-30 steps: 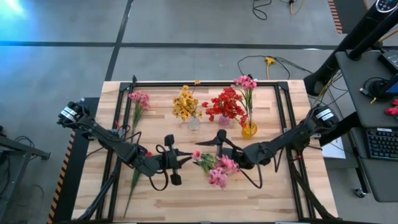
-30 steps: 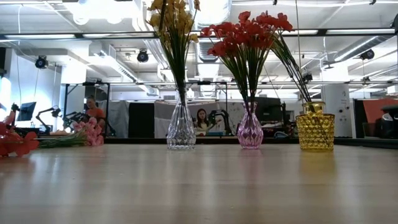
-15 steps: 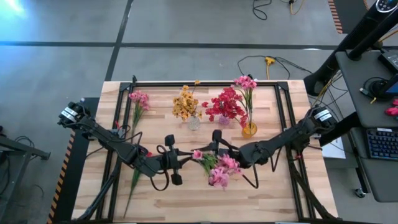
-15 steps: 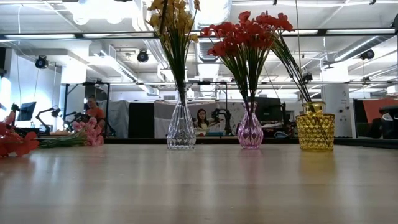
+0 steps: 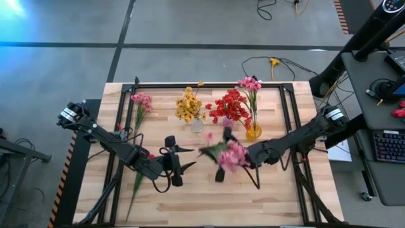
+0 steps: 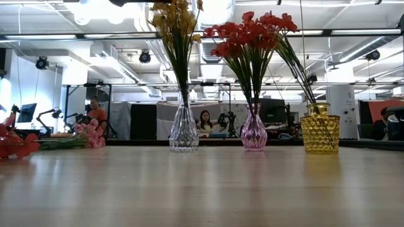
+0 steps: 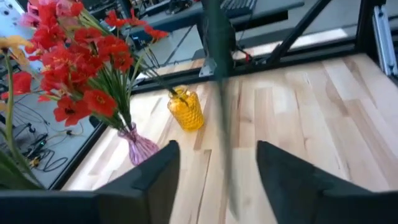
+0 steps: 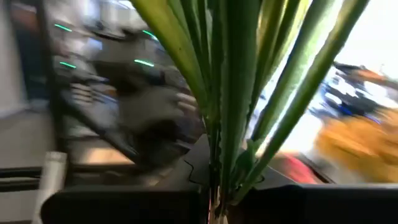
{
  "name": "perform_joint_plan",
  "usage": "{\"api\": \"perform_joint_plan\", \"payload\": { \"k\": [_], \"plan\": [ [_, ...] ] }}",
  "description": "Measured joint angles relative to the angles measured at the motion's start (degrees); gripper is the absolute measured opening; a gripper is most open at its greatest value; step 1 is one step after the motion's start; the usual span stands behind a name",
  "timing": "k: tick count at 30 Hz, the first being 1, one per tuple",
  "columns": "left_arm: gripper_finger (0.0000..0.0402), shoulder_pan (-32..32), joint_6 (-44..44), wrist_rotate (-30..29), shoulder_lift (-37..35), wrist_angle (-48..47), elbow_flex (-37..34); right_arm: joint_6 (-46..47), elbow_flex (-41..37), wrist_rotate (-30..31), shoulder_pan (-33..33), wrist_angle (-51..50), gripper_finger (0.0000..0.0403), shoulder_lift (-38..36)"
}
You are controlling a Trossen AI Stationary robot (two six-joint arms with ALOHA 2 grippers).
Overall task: Sort flowers into vase by color
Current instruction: Put the right pink flowers into the yellow vase
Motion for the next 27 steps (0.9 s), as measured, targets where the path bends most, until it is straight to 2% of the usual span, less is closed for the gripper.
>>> {"api": "perform_joint_plan", "payload": {
  "k": [3, 8, 13, 16, 20, 25, 27],
  "plan": [
    [0.0228, -0.3, -1.4, 0.0, -1.3, -3.8, 0.0, 6.0, 0.0, 7.0, -0.5, -11.0, 0.0013, -3.7],
    [0.0246, -0.6, -4.7, 0.1, -3.7, -9.1, 0.0, 22.7, 0.0, 9.4, -1.2, -33.3, 0.0013, -10.2],
    [0.0245, -0.7, -7.6, 0.1, -6.5, -12.9, 0.0, 39.3, -0.4, 25.1, -0.1, -54.8, 0.0013, -15.3],
    [0.0241, -0.7, -9.0, 0.1, -7.7, -14.0, 0.0, 50.5, -0.9, 31.7, 0.2, -65.5, 0.0013, -17.0],
    [0.0237, -0.7, -9.8, 0.1, -8.1, -14.3, 0.0, 58.4, -1.0, 34.3, -0.2, -72.4, 0.0013, -17.7],
    [0.0235, -0.6, -9.8, 0.1, -7.8, -14.4, 0.0, 58.7, 0.3, 33.7, -1.1, -74.5, 0.0013, -17.8],
    [0.0235, -0.6, -9.8, 0.1, -7.8, -14.5, 0.0, 56.7, 1.7, 31.7, -1.1, -77.0, 0.0013, -18.0]
  ]
}}
